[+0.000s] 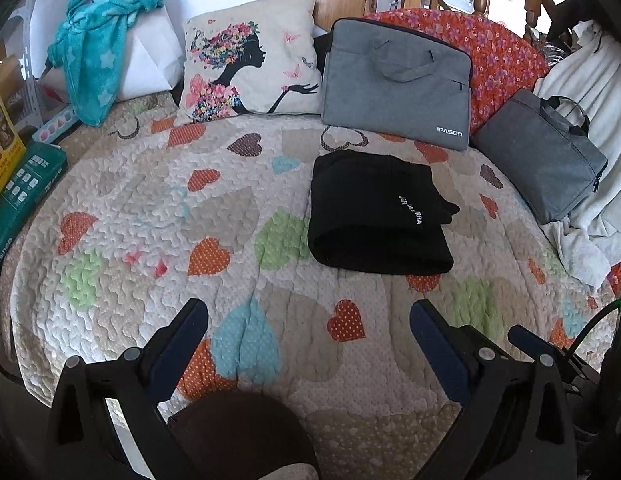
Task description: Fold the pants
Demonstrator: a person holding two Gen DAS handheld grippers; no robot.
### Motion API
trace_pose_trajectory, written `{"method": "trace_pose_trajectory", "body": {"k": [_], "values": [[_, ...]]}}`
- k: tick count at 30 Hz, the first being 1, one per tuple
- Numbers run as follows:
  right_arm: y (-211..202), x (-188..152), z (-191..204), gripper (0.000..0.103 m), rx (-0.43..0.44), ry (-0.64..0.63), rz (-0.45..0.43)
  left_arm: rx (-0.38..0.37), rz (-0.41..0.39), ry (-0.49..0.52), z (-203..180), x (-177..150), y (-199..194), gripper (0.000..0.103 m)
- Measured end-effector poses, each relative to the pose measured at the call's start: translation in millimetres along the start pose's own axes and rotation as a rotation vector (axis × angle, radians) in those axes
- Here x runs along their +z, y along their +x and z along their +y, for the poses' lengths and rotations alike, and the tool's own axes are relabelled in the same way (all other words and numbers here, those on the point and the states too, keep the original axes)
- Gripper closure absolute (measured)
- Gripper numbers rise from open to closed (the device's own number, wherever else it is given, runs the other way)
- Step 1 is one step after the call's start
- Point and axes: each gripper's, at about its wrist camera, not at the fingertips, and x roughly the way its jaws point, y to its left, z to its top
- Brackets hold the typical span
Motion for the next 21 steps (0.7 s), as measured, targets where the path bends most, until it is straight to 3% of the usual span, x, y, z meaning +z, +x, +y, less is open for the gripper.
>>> {"method": "trace_pose_trajectory", "body": {"k": [21], "values": [[17, -2, -4, 0.011, 0.001, 0.005, 0.042, -0.018, 0.067, -0.023, 6, -4, 21, 0.002]]}}
